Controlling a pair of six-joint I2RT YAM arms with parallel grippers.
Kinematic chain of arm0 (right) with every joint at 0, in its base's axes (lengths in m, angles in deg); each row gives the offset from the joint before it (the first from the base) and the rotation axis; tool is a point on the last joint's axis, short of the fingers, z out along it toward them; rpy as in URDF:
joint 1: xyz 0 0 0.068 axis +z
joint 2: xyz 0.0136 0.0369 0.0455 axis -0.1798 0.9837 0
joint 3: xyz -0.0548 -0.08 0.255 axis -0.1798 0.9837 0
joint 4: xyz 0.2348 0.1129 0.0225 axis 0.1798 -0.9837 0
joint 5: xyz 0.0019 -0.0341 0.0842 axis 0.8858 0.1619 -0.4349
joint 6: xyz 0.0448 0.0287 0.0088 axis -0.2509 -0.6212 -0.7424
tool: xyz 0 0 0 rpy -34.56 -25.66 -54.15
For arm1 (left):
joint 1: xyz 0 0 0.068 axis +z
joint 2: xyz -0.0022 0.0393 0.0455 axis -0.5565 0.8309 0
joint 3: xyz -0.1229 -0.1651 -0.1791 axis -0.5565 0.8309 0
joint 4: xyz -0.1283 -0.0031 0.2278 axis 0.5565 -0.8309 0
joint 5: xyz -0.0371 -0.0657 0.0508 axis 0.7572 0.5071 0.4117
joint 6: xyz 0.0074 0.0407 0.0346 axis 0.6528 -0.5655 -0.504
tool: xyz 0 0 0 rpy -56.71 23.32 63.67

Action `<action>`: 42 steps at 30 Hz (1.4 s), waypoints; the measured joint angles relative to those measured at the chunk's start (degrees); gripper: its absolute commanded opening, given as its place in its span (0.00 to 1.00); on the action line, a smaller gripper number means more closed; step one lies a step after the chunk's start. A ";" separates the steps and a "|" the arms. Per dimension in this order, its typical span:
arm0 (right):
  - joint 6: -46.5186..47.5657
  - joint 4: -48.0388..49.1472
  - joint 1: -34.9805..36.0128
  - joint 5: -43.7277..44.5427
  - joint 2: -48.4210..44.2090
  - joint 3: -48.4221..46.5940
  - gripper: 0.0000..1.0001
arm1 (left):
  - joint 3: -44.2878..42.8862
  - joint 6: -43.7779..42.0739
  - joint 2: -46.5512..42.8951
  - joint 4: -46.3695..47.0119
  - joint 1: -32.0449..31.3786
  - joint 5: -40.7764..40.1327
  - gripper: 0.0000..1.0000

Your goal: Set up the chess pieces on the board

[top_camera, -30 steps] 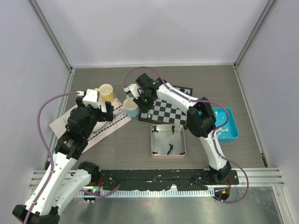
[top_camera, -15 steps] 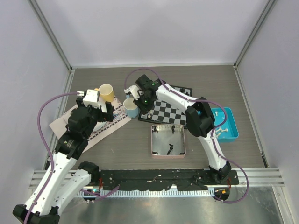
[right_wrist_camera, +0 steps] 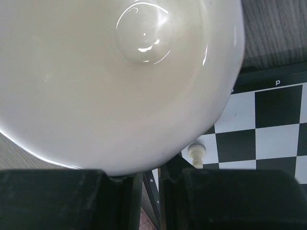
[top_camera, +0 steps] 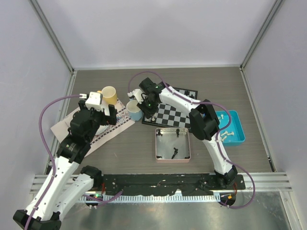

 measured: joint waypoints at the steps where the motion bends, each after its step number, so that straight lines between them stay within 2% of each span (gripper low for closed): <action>1: 0.00 0.00 0.00 0.00 0.02 0.00 0.18 | 0.02 0.02 0.04 0.00 0.00 0.02 1.00; 5: -0.15 0.00 0.00 -0.04 0.02 -0.02 0.27 | 0.20 0.15 0.22 0.02 0.00 0.20 1.00; 22: -0.37 -0.55 0.00 -0.61 0.33 -1.49 0.46 | 0.20 0.31 0.24 0.02 0.00 0.85 1.00; 29: 1.40 -1.49 0.00 -0.68 -1.09 -1.77 0.47 | 0.17 0.74 0.26 0.00 0.00 2.21 0.99; 37: 9.20 -5.33 -2.32 -5.68 -13.33 3.78 0.47 | -1.57 3.48 3.37 0.61 0.00 9.68 1.00; 42: 14.45 -8.15 -10.60 -12.52 -25.03 8.33 0.48 | -3.15 7.26 8.33 3.48 0.00 16.94 1.00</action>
